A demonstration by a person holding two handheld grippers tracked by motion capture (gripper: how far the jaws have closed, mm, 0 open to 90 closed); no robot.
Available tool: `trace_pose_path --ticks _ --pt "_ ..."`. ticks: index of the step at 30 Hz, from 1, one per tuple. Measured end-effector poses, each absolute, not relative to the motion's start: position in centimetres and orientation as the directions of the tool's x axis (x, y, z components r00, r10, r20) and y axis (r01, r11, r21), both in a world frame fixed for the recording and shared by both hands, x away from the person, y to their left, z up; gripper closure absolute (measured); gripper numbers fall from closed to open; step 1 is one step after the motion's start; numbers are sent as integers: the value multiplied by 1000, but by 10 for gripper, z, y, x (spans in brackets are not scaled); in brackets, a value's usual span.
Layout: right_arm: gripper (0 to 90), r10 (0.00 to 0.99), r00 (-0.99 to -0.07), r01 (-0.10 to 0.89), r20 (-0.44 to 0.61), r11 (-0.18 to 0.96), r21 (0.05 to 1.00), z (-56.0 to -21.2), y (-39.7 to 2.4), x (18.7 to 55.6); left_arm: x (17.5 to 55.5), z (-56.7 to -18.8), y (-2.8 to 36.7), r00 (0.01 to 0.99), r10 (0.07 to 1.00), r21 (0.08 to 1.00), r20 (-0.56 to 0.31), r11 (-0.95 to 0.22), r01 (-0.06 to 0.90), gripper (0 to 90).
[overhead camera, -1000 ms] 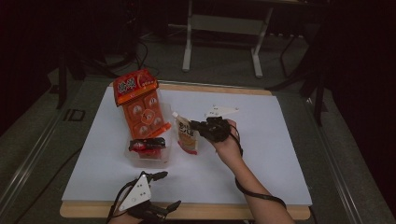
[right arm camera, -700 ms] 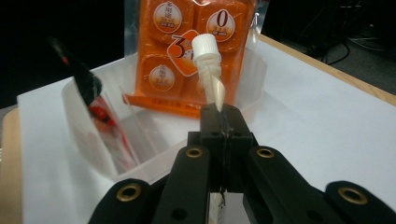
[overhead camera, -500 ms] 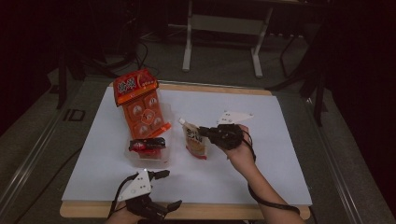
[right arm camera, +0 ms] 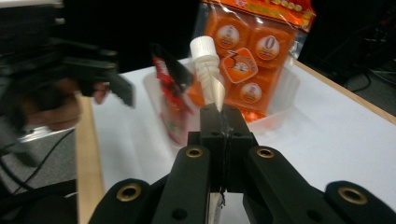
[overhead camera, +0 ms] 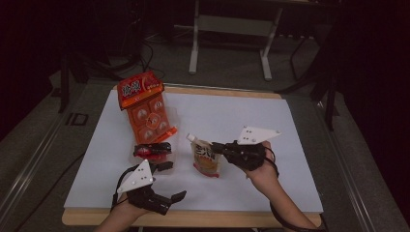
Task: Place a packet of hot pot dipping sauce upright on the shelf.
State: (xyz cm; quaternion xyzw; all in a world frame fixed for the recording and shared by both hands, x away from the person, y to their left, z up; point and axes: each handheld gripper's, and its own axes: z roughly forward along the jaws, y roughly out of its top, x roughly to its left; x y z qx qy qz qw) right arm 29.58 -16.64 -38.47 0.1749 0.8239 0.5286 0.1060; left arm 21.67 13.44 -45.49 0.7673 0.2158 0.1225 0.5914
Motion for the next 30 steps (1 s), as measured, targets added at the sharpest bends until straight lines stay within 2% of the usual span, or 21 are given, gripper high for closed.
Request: trace_pose_path --ticks 9,19,23,30 --pt "898 351 -936 153 12 375 914 -382 -171 274 228 -444 131 879 474 966 -50 -200 163 124" --pt "898 295 -955 125 11 369 921 -380 -169 257 238 -431 120 914 404 966 -46 -214 144 204" --pt "898 285 -958 122 12 373 920 -381 -166 254 242 -428 117 914 404 967 -40 -215 137 237" --pt "898 264 -964 112 9 377 920 -383 -162 253 250 -428 117 932 353 970 -79 -189 153 441"
